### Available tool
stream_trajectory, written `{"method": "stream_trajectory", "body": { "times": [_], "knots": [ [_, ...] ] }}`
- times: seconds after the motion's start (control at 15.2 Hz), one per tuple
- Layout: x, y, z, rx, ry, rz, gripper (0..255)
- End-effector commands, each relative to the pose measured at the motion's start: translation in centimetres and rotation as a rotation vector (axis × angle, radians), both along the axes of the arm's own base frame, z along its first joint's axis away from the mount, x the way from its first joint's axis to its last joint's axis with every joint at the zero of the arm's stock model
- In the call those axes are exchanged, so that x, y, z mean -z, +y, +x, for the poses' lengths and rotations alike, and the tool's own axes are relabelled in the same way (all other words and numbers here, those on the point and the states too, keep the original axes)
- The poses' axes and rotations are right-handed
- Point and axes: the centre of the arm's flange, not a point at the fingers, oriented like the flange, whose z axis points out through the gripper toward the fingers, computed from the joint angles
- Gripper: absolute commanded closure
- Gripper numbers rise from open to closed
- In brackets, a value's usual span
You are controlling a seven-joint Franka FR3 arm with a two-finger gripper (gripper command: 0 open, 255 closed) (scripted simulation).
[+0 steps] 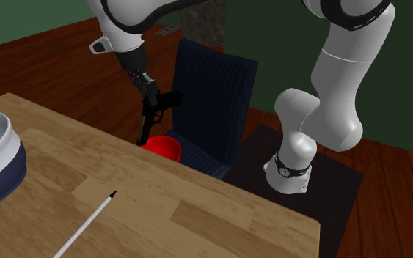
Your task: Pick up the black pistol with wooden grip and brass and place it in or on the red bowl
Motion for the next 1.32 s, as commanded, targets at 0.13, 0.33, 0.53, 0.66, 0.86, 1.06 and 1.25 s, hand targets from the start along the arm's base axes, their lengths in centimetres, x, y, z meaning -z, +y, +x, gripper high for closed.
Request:
{"method": "stream_trajectory", "body": {
  "times": [0.13,0.33,0.53,0.66,0.86,1.06,1.25],
  "knots": [
    [2.1,0.0,-0.1,0.000,-0.001,0.000,255],
    [3.7,0.0,-0.1,0.000,-0.001,0.000,255],
    [5.3,0.0,-0.1,0.000,-0.001,0.000,255],
    [6.4,0.0,-0.1,0.000,-0.001,0.000,255],
    [8.0,0.0,-0.1,0.000,-0.001,0.000,255],
    [9.5,0.0,-0.1,0.000,-0.001,0.000,255],
    [11.1,0.0,-0.1,0.000,-0.001,0.000,255]
  ]
}}
